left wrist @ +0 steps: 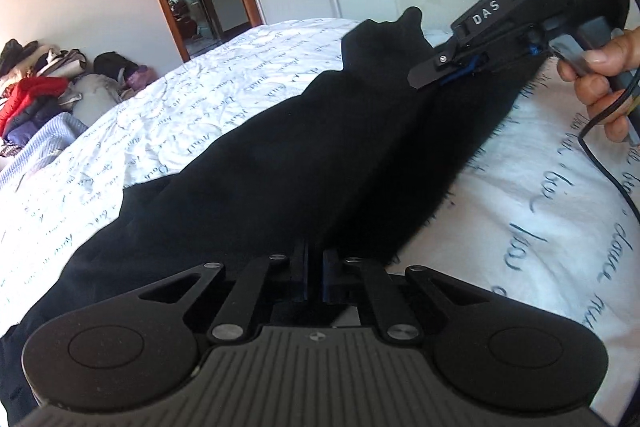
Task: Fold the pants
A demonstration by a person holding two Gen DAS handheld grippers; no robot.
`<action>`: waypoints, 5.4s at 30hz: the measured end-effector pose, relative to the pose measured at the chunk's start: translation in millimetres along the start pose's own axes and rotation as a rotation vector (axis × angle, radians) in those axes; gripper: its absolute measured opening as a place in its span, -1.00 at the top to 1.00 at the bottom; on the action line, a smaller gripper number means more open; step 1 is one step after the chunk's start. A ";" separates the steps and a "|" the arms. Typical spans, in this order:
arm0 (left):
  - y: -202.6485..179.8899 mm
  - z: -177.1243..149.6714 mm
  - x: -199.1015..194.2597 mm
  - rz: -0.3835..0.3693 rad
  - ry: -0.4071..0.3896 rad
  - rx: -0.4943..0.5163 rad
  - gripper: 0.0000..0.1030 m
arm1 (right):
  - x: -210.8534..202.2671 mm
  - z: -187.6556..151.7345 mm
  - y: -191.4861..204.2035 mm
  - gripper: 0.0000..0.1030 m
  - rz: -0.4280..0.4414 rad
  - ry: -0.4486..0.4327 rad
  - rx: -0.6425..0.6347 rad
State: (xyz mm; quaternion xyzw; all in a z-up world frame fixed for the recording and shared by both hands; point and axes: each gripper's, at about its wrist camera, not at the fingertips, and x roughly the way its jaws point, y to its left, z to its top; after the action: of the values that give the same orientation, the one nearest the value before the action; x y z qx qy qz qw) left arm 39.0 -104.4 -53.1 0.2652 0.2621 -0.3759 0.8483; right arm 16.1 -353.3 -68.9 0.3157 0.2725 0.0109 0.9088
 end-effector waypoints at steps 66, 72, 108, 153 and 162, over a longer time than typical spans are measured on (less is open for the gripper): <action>-67.8 92.7 93.0 0.001 0.056 -0.059 -0.37 | 47.0 183.6 -159.3 -0.18 0.168 -0.039 0.301; -67.3 92.5 94.0 0.006 0.055 -0.063 -0.42 | 27.1 205.1 -124.1 -0.19 -0.035 -0.128 0.064; -55.8 87.7 89.2 -0.041 0.029 -0.116 -0.52 | -32.3 182.1 -101.8 0.90 -0.412 -0.271 -0.158; -25.8 73.7 51.4 -0.086 0.024 -0.180 -0.55 | -51.6 46.5 -81.9 -0.43 -0.416 0.120 -0.454; 57.7 0.6 -9.9 0.161 0.069 -0.232 -0.64 | -41.9 52.6 8.8 -0.37 -0.259 0.075 -0.618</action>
State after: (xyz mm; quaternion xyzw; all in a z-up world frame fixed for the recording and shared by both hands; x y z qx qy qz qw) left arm 78.2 -66.6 -31.7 0.1982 0.3108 -0.2645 0.8912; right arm 8.2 -384.1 -9.0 -0.0126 0.3272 -0.0109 0.9448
